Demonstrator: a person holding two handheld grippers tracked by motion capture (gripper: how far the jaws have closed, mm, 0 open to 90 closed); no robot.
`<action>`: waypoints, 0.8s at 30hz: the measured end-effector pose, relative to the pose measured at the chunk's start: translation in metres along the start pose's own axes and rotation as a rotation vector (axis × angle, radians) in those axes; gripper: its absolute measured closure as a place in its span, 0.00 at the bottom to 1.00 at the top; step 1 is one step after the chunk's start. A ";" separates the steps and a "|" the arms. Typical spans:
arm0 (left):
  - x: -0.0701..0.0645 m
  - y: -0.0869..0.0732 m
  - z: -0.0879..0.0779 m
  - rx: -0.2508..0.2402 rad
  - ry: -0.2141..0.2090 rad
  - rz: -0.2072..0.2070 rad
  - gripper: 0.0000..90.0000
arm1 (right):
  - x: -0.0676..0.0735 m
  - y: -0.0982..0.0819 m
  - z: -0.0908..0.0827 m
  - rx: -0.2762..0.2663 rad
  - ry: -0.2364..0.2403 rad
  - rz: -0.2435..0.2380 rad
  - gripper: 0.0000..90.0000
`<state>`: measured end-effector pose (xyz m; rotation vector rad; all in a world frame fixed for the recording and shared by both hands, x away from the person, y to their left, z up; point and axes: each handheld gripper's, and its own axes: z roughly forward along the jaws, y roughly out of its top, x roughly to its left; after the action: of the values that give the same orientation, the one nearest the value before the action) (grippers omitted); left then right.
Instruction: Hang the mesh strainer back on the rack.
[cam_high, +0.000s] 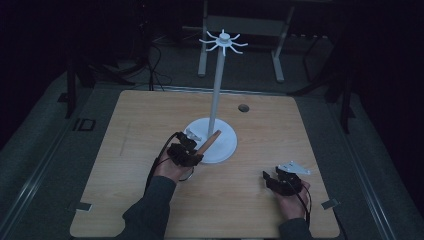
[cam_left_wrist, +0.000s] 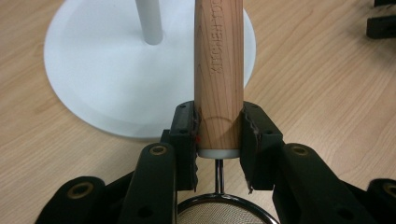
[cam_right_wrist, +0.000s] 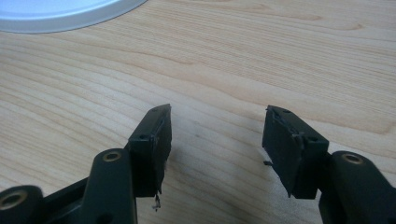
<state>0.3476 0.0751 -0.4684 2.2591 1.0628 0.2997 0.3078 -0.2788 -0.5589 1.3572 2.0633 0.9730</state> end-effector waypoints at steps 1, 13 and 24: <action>0.000 0.000 -0.001 -0.008 0.002 -0.003 0.77 | 0.000 0.000 0.000 0.000 0.000 0.000 0.47; 0.002 0.001 -0.009 -0.062 0.032 -0.030 0.77 | 0.000 0.000 0.000 0.000 -0.001 0.002 0.47; 0.005 0.001 -0.014 -0.099 0.042 -0.049 0.77 | 0.000 0.000 0.000 0.000 -0.001 0.001 0.47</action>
<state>0.3450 0.0843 -0.4570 2.1441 1.0989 0.3728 0.3076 -0.2787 -0.5588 1.3590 2.0613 0.9726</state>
